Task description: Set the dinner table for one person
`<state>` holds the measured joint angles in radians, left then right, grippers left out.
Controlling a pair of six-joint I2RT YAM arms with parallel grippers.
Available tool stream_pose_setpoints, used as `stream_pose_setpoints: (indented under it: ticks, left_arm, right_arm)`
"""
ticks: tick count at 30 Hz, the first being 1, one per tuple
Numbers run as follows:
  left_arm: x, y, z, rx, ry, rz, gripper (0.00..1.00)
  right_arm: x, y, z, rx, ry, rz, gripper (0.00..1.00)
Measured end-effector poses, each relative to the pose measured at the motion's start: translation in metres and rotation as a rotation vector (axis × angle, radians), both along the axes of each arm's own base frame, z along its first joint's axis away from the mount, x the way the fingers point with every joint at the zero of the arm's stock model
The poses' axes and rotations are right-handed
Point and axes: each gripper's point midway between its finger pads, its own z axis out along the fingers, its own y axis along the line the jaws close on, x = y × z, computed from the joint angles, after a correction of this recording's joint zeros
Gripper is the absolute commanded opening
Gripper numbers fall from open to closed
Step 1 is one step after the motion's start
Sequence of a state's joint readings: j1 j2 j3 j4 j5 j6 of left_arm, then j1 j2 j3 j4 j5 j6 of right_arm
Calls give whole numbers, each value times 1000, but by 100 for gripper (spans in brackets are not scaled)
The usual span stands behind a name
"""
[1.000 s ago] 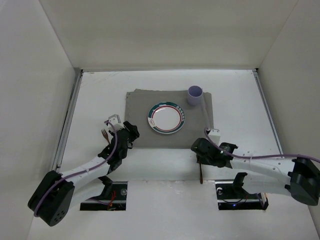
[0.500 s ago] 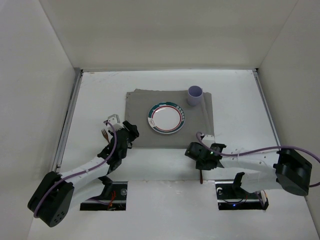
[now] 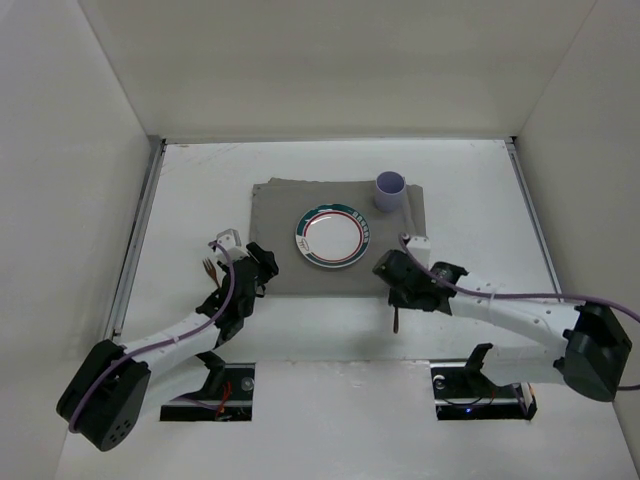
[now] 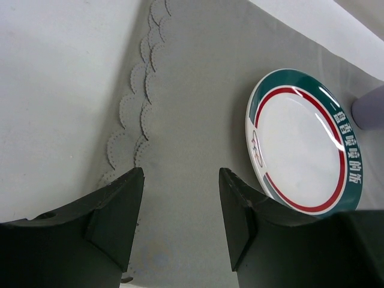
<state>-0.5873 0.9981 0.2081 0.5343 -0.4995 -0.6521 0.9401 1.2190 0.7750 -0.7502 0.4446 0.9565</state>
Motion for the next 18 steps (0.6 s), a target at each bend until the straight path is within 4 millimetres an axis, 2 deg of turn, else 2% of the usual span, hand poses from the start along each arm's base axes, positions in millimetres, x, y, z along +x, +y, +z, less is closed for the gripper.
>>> stream_pose_setpoints:
  ticks: [4,7,10,12,18]
  left_arm:
    - [0,0,6,-11,-17,0,50]
    - [0,0,6,-12,-19,0,50]
    - [0,0,6,-12,-19,0,50]
    - [0,0,6,-11,-19,0,50]
    - [0,0,2,-2,-7,3,50]
  right_arm:
    - [50,0,30,5,-110,-6,7]
    - [96,-1,35,-10,-164,-16,7]
    - [136,-3,24,-36,-182,-16,9]
    - [152,-6,12,-54,-173,-10,9]
    - [174,-9,-19,-92,-133,34,10]
